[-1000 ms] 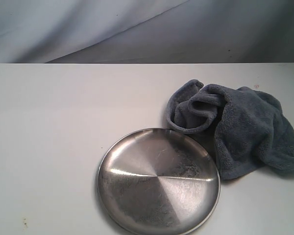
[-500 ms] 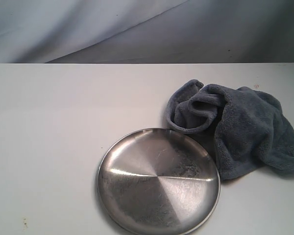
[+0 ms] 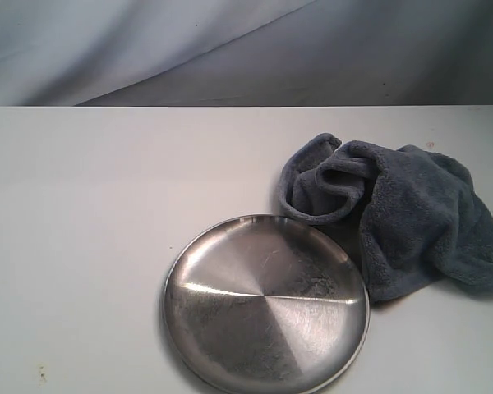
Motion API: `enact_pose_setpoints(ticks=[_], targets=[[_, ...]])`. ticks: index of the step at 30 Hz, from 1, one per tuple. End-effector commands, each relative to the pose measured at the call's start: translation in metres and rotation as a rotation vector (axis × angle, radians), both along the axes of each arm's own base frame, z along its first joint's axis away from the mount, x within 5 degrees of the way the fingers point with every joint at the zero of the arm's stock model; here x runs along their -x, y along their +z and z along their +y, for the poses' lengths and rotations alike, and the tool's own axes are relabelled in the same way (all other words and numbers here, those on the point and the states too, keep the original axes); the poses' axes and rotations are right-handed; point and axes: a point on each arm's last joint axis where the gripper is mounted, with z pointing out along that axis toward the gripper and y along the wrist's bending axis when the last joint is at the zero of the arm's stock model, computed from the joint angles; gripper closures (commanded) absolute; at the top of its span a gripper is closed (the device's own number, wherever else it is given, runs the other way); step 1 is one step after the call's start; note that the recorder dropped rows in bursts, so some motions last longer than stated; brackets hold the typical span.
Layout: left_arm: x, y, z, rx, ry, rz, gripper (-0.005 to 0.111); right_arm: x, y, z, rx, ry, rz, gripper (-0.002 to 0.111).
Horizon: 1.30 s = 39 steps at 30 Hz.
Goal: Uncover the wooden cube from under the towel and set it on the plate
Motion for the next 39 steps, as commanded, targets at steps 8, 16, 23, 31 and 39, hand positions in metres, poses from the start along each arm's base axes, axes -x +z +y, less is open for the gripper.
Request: enact_pose_setpoints(ticks=[8,16,23,31,39], targets=[[0.000,0.000,0.000,0.006,0.003,-0.010,0.107,-0.050,-0.013,0.011,-0.162,-0.059,0.077,0.108],[0.000,0.000,0.000,0.004,0.003,-0.010,0.107,-0.091,-0.034,0.037,-0.229,-0.059,0.100,0.108],[0.000,0.000,0.000,0.004,0.003,-0.010,0.107,-0.140,-0.050,0.076,-0.223,-0.012,0.254,0.108],[0.000,0.000,0.000,0.004,0.003,-0.010,0.107,-0.199,-0.074,0.099,-0.138,-0.017,0.454,0.108],[0.000,0.000,0.000,0.004,0.003,-0.010,0.107,-0.234,-0.106,0.114,-0.087,-0.026,0.592,0.108]])
